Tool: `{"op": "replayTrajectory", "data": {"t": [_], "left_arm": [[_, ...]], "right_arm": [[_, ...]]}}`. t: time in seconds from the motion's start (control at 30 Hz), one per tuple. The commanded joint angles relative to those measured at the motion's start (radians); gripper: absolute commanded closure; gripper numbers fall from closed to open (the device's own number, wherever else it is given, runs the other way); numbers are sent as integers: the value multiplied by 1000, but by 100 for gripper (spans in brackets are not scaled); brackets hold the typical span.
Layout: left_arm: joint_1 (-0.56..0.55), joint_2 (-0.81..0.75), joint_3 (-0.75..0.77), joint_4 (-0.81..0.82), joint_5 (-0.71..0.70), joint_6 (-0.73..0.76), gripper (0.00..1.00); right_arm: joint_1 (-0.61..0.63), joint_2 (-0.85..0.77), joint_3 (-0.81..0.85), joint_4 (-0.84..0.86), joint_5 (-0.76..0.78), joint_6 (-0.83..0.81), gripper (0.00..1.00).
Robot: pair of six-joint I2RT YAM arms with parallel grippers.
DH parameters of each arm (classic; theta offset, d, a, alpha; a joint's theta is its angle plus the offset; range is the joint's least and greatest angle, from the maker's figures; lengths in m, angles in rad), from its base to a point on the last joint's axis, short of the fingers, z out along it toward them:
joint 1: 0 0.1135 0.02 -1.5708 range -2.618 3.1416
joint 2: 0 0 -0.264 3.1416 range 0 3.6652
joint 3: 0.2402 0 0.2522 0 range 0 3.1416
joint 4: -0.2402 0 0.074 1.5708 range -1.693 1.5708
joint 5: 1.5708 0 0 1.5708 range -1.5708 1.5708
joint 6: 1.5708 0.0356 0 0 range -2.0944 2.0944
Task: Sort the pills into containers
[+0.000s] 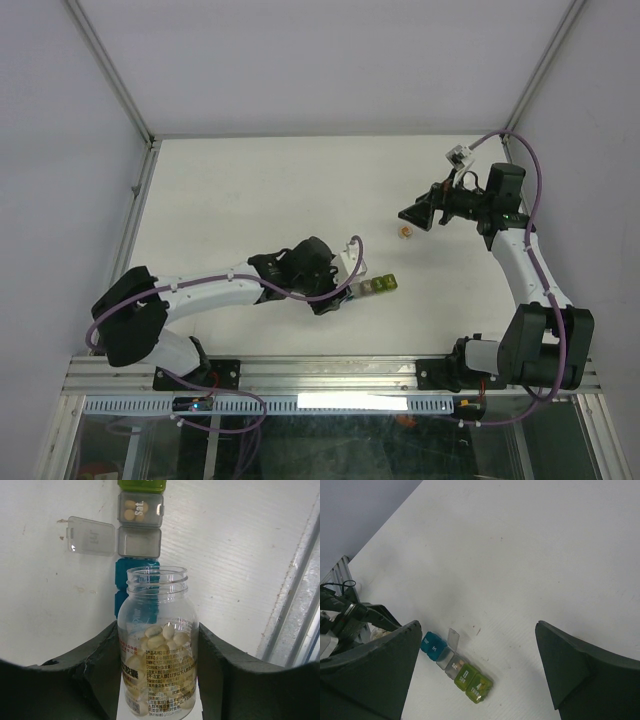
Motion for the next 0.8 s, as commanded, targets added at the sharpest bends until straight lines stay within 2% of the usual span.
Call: {"op": "replayTrajectory", "data": {"t": [0.0,0.77], "left_arm": [[25,54,73,-14,44,60,100],[39,195,252,-211,42,90,100]], "right_arm": [[-5,-5,49,-2,14,-35,1],[-4,5,57,-18,11,-40,1]]}}
